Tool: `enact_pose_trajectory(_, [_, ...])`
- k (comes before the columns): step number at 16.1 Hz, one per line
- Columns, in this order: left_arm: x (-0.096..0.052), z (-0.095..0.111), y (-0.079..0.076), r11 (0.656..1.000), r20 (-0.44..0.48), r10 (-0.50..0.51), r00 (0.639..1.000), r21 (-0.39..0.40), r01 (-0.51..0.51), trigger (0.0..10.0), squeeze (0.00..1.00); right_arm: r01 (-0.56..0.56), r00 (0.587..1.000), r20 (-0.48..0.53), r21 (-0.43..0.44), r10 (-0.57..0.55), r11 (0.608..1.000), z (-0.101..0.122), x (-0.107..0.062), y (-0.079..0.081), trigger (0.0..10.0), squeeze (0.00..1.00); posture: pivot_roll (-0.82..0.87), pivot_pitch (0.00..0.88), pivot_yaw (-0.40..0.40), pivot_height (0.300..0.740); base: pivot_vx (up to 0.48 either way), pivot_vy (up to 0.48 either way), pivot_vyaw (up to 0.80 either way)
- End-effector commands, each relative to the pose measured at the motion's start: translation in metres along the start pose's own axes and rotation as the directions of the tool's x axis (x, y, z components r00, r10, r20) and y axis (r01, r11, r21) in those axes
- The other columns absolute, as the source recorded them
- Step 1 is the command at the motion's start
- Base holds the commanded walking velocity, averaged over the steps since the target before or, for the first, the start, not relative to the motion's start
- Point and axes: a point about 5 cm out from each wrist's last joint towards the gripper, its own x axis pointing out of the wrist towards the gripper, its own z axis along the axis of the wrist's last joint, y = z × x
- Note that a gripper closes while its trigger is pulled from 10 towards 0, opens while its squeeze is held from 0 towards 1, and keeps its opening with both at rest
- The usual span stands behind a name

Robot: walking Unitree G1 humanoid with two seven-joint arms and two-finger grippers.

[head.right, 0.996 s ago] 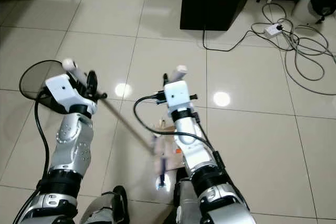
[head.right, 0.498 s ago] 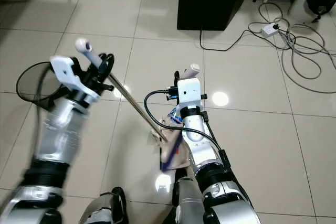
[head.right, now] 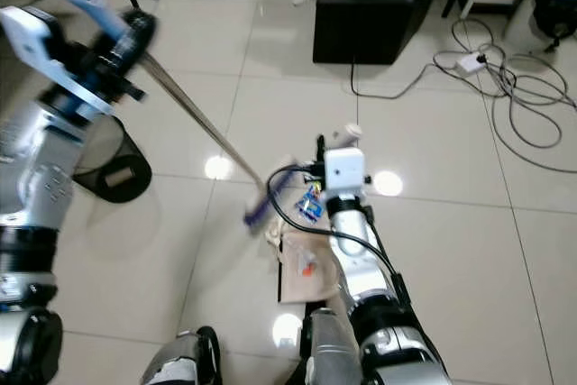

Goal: Sweep floor

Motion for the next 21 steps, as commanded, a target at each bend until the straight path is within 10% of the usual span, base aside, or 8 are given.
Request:
enact_pose_trajectory(1, [-0.007,-0.002,0.014,0.994,-0.017,0.093,0.996,0.054,-0.092,10.0,0.0,0.006,1.0,0.025,0.026,-0.007,1.0,0.003,-0.003,-0.003,10.0,0.0,-0.07,0.135,0.055,0.74,0.0,0.0,0.0])
enact_pose_trajectory(11, [-0.063,-0.072,0.028,0.888,-0.221,0.436,0.872,0.26,-0.379,10.0,0.0,0.135,0.982,0.087,0.294,-0.168,0.946,0.024,-0.025,-0.05,10.0,0.0,-0.11,0.07,0.072,0.74,0.0,0.0,0.0])
enact_pose_trajectory(21, [-0.102,-0.083,0.002,0.871,-0.286,0.486,0.826,0.231,-0.433,10.0,0.0,0.031,0.959,0.229,0.498,-0.166,0.867,0.143,0.007,-0.068,10.0,0.0,-0.12,0.014,0.091,0.74,0.0,0.0,0.0])
